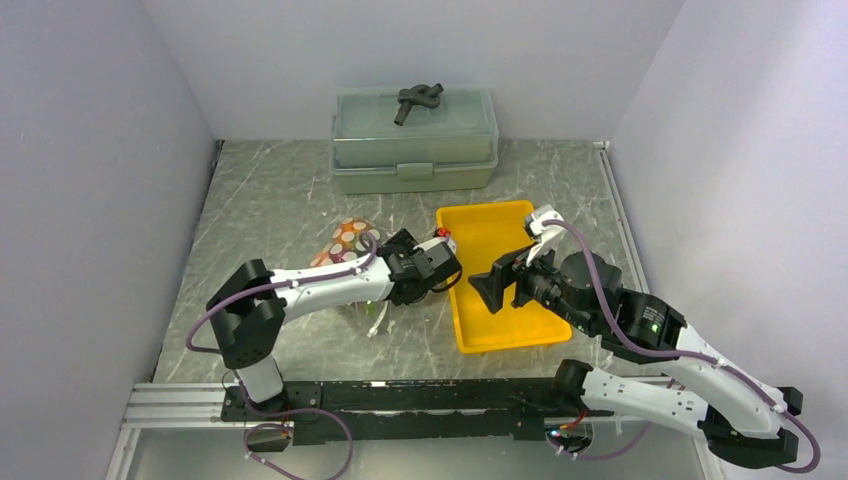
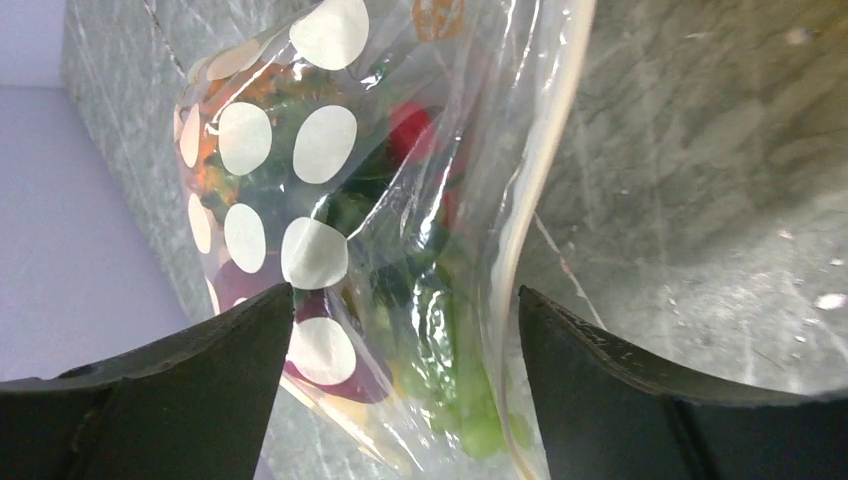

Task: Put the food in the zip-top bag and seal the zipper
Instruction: Place the zipper food storage bag at the center of the board, then reset both arms

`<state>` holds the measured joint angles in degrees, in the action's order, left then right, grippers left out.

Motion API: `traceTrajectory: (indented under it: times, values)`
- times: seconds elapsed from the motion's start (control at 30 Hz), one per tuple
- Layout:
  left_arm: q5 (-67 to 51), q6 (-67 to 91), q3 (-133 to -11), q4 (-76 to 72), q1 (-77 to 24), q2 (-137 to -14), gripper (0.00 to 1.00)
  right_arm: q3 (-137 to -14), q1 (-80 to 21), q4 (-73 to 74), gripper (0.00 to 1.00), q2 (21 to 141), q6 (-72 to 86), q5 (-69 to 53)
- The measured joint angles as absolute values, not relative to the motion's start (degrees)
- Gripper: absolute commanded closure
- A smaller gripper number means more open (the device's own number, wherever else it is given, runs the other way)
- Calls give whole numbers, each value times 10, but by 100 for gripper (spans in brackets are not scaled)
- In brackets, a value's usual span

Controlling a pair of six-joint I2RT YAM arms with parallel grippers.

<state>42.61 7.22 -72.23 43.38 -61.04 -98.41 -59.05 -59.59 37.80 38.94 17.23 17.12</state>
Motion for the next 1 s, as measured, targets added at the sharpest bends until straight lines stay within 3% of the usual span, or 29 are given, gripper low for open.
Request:
traceTrajectory:
  times: [0.1, 0.8, 1.0]
  values:
    - [411, 92, -725, 443, -618, -967, 0, -588, -595, 381, 15, 381, 175, 183]
    - [270, 157, -780, 472, -625, -804, 0, -544, -595, 395, 10, 361, 226, 290]
    - [199, 176, -783, 480, -573, -783, 0, -536, -594, 394, 8, 384, 249, 323]
